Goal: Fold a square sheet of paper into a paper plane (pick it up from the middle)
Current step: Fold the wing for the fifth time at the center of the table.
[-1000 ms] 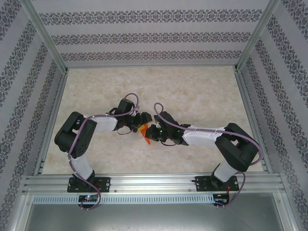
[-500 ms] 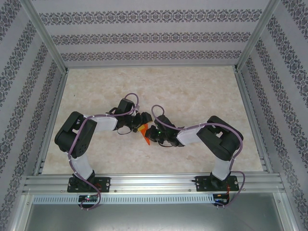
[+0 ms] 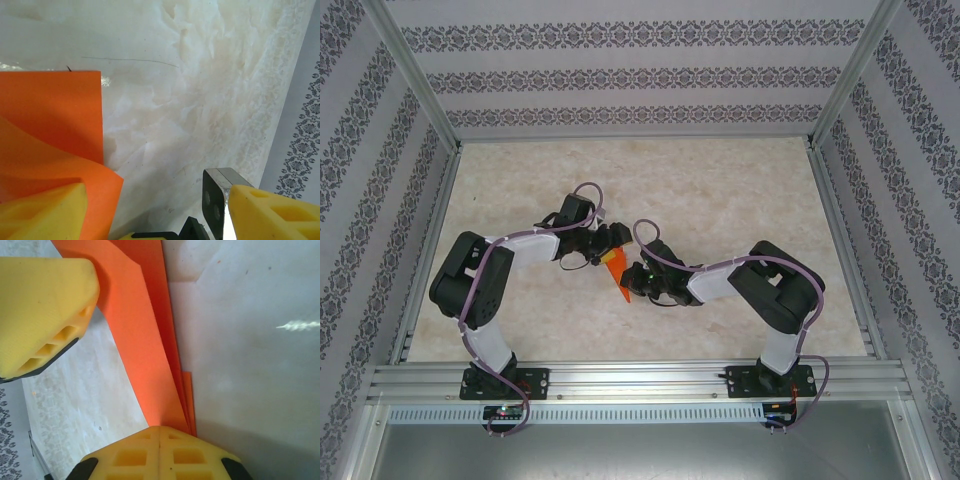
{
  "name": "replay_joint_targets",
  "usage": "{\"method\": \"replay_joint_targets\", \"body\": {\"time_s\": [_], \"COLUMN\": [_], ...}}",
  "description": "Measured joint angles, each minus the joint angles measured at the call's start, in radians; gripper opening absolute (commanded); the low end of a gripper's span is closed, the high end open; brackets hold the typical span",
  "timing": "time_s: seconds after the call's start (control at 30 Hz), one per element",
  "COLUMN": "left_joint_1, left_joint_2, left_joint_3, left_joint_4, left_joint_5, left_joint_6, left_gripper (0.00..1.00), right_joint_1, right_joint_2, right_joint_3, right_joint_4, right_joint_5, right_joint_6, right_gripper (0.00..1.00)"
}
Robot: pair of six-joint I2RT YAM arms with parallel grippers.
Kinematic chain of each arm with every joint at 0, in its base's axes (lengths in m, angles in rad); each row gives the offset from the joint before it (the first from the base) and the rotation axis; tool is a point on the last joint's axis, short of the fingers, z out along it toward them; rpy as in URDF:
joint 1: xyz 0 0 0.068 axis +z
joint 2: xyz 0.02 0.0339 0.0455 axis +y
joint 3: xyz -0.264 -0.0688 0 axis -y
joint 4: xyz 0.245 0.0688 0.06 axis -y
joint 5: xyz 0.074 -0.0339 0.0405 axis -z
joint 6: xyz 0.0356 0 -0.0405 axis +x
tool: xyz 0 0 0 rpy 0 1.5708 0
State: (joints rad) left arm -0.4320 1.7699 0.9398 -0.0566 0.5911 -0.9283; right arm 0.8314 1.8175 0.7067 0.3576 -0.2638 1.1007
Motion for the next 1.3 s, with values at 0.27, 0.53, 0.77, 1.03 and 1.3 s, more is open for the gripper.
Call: {"method": "replay_joint_targets", "body": {"time_s": [0.27, 0.53, 0.77, 1.03, 1.3], "left_joint_1": [0.000, 0.011, 0.047, 0.077, 0.106], "left_joint_2": [0.014, 0.040, 0.040, 0.057, 0.080], "left_joint_3": [-0.004, -0.011, -0.011, 0.012, 0.053], "left_joint_4": [0.032, 0.030, 0.005, -0.028, -0.072], "left_joint_5": [0.005, -0.024, -0.023, 0.008, 0.022], "left_joint_6": [0.003, 0.010, 0.034, 0.045, 0.047], "left_gripper": [0.76, 0.75, 0.75, 0.75, 0.75], "right_joint_1": [0.000, 0.000, 0.000, 0.006, 0.007], "right_joint_2": [0.000, -0.002, -0.003, -0.006, -0.008], "right_joint_3": [0.014, 0.031, 0.038, 0.042, 0.048], "right_joint_4": [-0.032, -0.074, -0.093, -0.107, -0.122], "right_joint_5": [-0.006, -0.008, -0.011, -0.006, -0.006], "right_joint_6": [-0.026, -0.058, -0.083, -0.102, -0.113], "right_gripper": [0.01, 0.00, 0.00, 0.00, 0.00]}}
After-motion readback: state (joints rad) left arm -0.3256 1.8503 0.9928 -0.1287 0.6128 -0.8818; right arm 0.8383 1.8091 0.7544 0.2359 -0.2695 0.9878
